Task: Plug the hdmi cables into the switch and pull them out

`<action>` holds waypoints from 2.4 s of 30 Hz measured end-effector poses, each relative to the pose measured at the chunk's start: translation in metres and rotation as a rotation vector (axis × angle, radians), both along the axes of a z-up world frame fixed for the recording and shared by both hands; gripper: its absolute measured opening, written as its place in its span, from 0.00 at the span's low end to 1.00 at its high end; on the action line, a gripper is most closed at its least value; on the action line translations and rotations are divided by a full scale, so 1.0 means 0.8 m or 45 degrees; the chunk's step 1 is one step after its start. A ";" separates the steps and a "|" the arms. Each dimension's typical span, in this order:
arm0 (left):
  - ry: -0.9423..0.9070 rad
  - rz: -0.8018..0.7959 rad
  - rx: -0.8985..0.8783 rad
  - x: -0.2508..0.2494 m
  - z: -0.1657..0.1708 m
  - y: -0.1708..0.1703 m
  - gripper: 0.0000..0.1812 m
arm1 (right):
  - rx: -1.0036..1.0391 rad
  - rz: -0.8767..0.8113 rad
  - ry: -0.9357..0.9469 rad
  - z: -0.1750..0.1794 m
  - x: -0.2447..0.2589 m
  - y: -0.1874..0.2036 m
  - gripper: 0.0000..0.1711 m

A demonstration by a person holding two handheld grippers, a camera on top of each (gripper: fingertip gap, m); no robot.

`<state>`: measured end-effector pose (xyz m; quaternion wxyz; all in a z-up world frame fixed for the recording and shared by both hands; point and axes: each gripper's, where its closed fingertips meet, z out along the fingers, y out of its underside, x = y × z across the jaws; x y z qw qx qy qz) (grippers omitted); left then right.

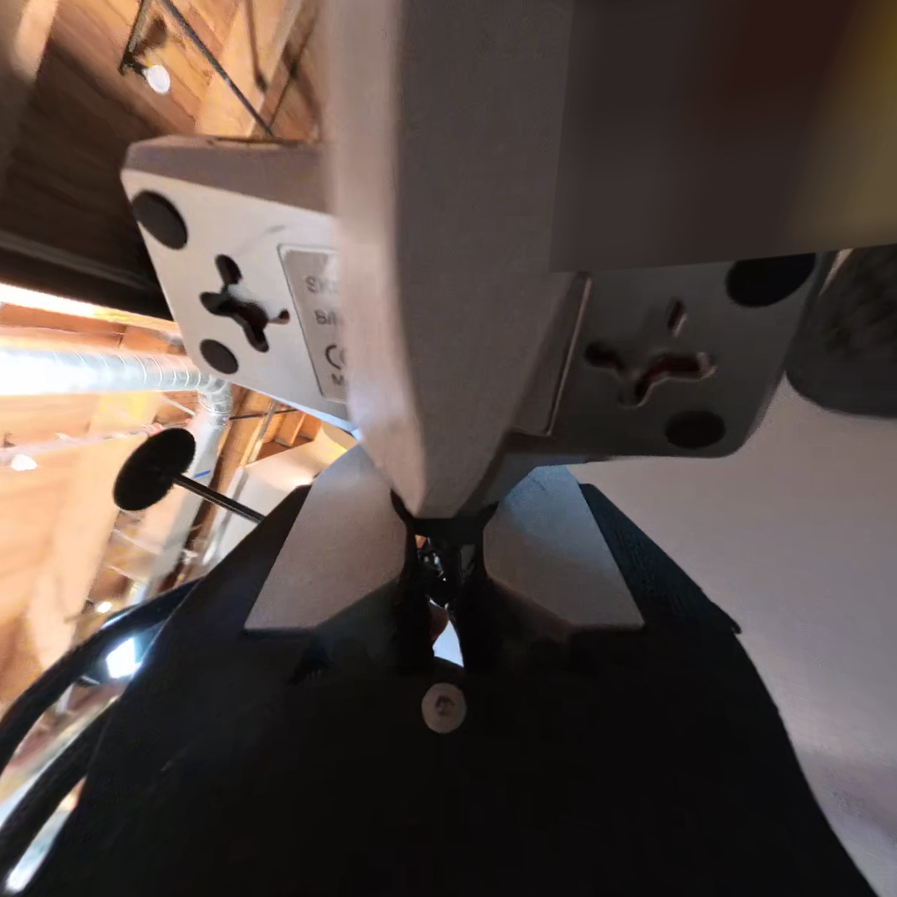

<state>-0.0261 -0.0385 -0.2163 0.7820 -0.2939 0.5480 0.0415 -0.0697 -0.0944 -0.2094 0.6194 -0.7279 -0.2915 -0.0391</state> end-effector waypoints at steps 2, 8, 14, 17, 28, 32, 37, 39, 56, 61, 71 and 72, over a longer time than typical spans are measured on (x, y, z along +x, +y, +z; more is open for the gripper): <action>0.048 0.007 0.036 0.004 -0.008 0.001 0.10 | -0.007 0.025 -0.018 -0.010 -0.004 0.001 0.18; 0.012 -0.289 -0.185 0.017 -0.009 -0.031 0.37 | 0.180 -0.150 -0.164 0.011 0.045 0.003 0.15; 0.082 -0.825 -0.135 0.024 -0.020 -0.119 0.40 | 0.366 -0.184 -0.202 0.061 0.062 -0.009 0.15; 0.034 -1.123 -0.093 0.013 -0.021 -0.170 0.37 | 0.432 -0.260 -0.272 0.074 0.070 -0.006 0.15; -0.381 -1.081 -1.146 -0.007 0.009 -0.017 0.43 | 0.463 -1.015 -0.507 0.162 0.273 -0.077 0.15; -0.602 -0.983 -1.290 -0.015 0.000 0.039 0.42 | 0.321 -1.234 -0.523 0.157 0.354 -0.105 0.15; -0.578 -0.934 -1.253 -0.008 -0.014 0.043 0.40 | 0.051 -1.378 -0.533 0.105 0.434 -0.114 0.14; -0.529 -0.922 -1.193 -0.004 -0.018 0.036 0.39 | -0.082 -1.386 -0.523 0.080 0.463 -0.112 0.14; -0.345 -0.936 -1.113 0.010 -0.039 0.013 0.37 | -0.668 -1.178 0.013 -0.039 0.568 -0.035 0.18; -0.332 -0.925 -1.092 0.010 -0.040 0.012 0.37 | -0.514 -1.173 0.136 -0.039 0.574 0.009 0.06; -0.307 -0.903 -1.062 0.011 -0.044 0.011 0.36 | -0.162 -0.995 0.185 0.015 0.517 -0.040 0.45; -0.299 -0.903 -1.056 0.012 -0.045 0.010 0.36 | -0.117 -0.948 0.179 0.020 0.503 -0.056 0.46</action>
